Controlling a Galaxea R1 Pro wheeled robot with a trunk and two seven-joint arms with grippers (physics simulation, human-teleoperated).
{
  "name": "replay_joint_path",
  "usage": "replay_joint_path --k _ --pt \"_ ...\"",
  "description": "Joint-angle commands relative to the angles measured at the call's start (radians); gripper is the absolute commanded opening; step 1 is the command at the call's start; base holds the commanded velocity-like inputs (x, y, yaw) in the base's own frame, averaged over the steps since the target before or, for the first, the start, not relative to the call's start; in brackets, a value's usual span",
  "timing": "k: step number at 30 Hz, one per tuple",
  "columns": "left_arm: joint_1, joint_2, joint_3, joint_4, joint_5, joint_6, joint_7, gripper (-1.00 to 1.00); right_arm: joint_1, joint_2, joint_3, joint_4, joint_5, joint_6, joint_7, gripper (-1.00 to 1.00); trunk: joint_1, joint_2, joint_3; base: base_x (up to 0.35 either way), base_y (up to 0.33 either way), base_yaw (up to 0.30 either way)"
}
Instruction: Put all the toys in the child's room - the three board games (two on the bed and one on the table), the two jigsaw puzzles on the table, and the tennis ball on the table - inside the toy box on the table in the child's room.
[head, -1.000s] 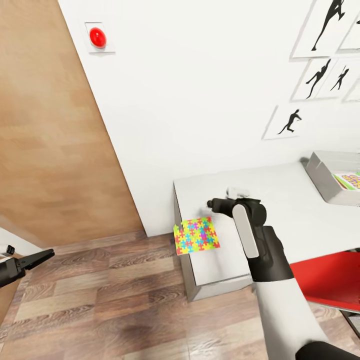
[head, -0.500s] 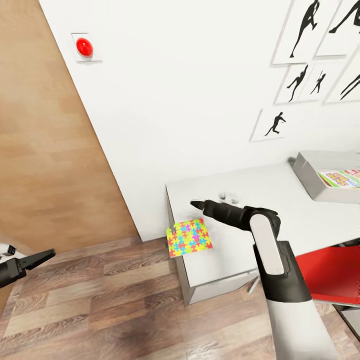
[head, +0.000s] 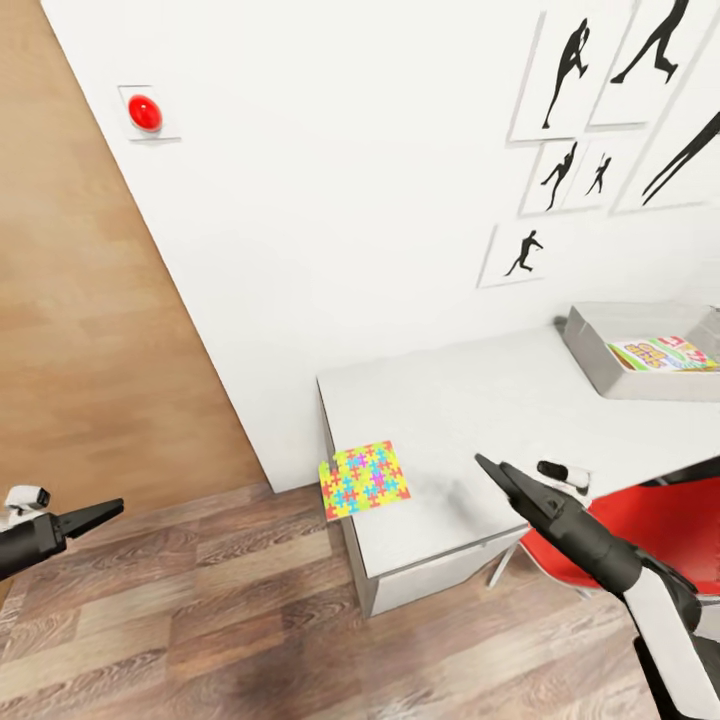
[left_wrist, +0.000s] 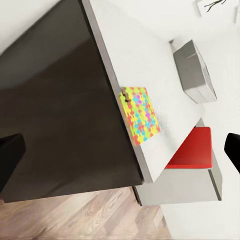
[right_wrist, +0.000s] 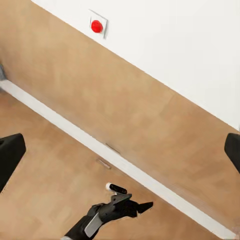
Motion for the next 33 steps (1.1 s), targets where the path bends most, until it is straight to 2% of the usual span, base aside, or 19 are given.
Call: replay_joint_path --k 1,2,5,8,11,12,15,16,18,21,28,33 --pt "-0.003 0.000 -0.008 0.000 -0.001 0.011 0.002 1.00 0.023 -0.006 -0.009 0.000 -0.005 -0.012 0.029 1.00 0.001 -0.002 0.000 0.000 0.000 -0.112" --pt "-0.007 -0.001 -0.020 0.000 0.001 0.011 0.016 1.00 0.059 -0.013 -0.020 0.000 -0.006 -0.040 0.077 1.00 0.001 -0.002 0.002 0.000 0.000 -0.112" --pt "-0.017 -0.009 -0.035 0.000 0.005 0.012 0.043 1.00 0.111 -0.017 -0.033 0.000 -0.005 -0.095 0.159 1.00 0.001 -0.002 0.006 0.000 0.000 -0.110" --pt "-0.027 -0.023 -0.042 0.000 0.008 0.013 0.071 1.00 0.144 -0.022 -0.037 0.000 -0.005 -0.150 0.219 1.00 0.001 -0.002 0.011 0.000 0.000 -0.105" --pt "-0.033 -0.036 -0.045 0.000 0.008 0.013 0.089 1.00 0.156 -0.025 -0.040 -0.001 -0.005 -0.171 0.249 1.00 0.001 -0.002 0.015 0.000 0.000 -0.101" --pt "-0.037 -0.048 -0.046 0.000 0.008 0.013 0.102 1.00 0.161 -0.026 -0.042 -0.001 -0.005 -0.178 0.261 1.00 0.001 -0.002 0.017 0.000 0.000 -0.100" --pt "-0.044 -0.073 -0.048 -0.002 0.005 0.012 0.124 1.00 0.165 -0.028 -0.046 -0.001 -0.005 -0.187 0.271 1.00 0.001 -0.002 0.022 0.000 0.000 -0.099" --pt "-0.051 -0.093 -0.051 -0.002 0.004 0.012 0.145 1.00 0.167 -0.027 -0.048 -0.001 -0.005 -0.191 0.276 1.00 0.001 -0.002 0.023 0.000 0.000 -0.092" --pt "-0.059 -0.116 -0.062 -0.003 0.003 0.008 0.177 1.00 0.168 -0.026 -0.049 0.000 -0.005 -0.195 0.280 1.00 0.001 -0.002 0.026 0.000 0.000 -0.066" --pt "-0.065 -0.131 -0.073 -0.004 0.004 0.000 0.200 1.00 0.169 -0.027 -0.050 0.000 -0.004 -0.197 0.285 1.00 0.001 -0.002 0.031 0.000 0.000 -0.032" --pt "-0.070 -0.147 -0.094 -0.002 0.004 -0.004 0.223 1.00 0.169 -0.027 -0.051 0.000 -0.003 -0.198 0.289 1.00 0.001 -0.002 0.042 0.032 0.000 -0.065" --pt "-0.073 -0.163 -0.158 -0.002 0.000 -0.004 0.228 1.00 0.169 -0.028 -0.052 0.001 -0.003 -0.198 0.290 1.00 0.001 -0.002 0.047 0.134 0.000 -0.098"
